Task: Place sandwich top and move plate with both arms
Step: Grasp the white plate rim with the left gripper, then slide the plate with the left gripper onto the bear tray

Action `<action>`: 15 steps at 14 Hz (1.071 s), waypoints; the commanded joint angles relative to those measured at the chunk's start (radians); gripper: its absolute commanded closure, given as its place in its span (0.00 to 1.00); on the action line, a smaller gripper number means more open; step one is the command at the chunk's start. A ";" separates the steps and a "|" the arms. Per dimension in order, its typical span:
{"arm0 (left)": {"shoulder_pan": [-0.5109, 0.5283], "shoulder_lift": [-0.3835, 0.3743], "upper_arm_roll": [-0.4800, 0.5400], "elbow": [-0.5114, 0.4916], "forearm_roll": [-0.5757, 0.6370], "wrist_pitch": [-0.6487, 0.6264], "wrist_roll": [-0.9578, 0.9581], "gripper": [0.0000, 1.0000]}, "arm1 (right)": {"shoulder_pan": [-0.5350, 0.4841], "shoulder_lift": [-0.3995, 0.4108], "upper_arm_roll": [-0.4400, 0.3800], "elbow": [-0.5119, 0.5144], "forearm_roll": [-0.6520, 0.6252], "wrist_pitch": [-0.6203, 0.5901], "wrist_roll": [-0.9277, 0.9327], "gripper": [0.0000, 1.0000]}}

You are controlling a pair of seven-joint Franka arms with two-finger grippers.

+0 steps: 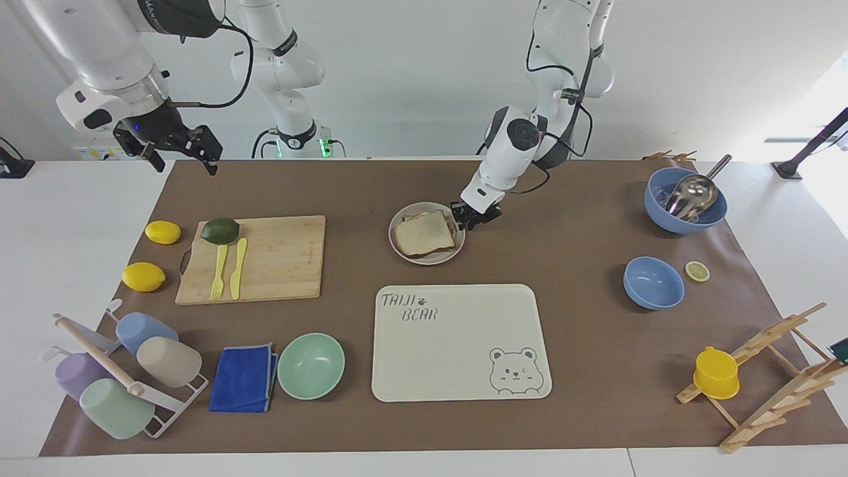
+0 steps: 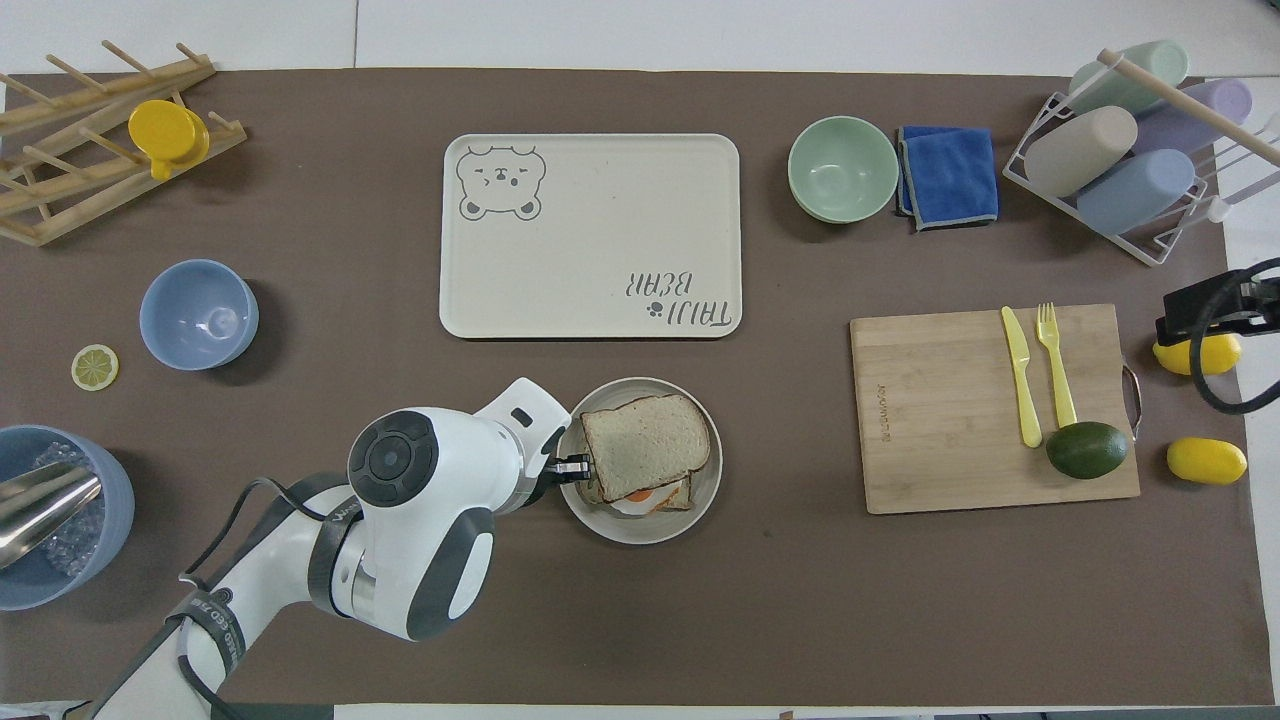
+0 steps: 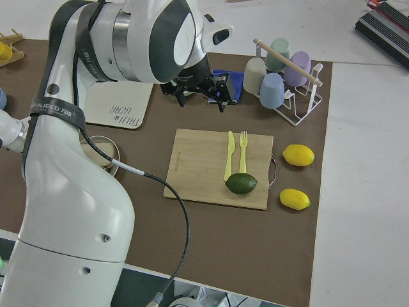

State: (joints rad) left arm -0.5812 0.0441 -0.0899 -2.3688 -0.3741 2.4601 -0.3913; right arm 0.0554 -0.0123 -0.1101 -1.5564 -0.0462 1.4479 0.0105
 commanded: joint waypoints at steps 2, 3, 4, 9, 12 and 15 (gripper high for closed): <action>-0.016 0.002 0.015 -0.009 -0.014 0.010 -0.003 1.00 | -0.008 -0.023 0.001 -0.027 0.029 0.006 -0.017 0.00; -0.011 0.003 0.015 -0.003 -0.014 0.005 0.000 1.00 | -0.008 -0.021 0.001 -0.027 0.029 0.006 -0.017 0.00; -0.008 0.002 0.015 0.000 -0.014 0.005 0.000 1.00 | -0.008 -0.023 0.001 -0.027 0.029 0.006 -0.017 0.00; 0.064 -0.013 0.016 0.193 -0.023 -0.250 0.008 1.00 | -0.008 -0.023 0.000 -0.027 0.029 0.005 -0.017 0.00; 0.133 0.043 0.018 0.362 -0.023 -0.354 0.006 1.00 | -0.008 -0.023 0.000 -0.027 0.029 0.006 -0.017 0.00; 0.188 0.126 0.022 0.494 -0.008 -0.352 0.044 1.00 | -0.008 -0.021 0.001 -0.027 0.029 0.005 -0.017 0.00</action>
State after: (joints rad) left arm -0.4310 0.0814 -0.0653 -1.9897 -0.3782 2.1369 -0.3850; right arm 0.0554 -0.0126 -0.1101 -1.5573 -0.0462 1.4479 0.0105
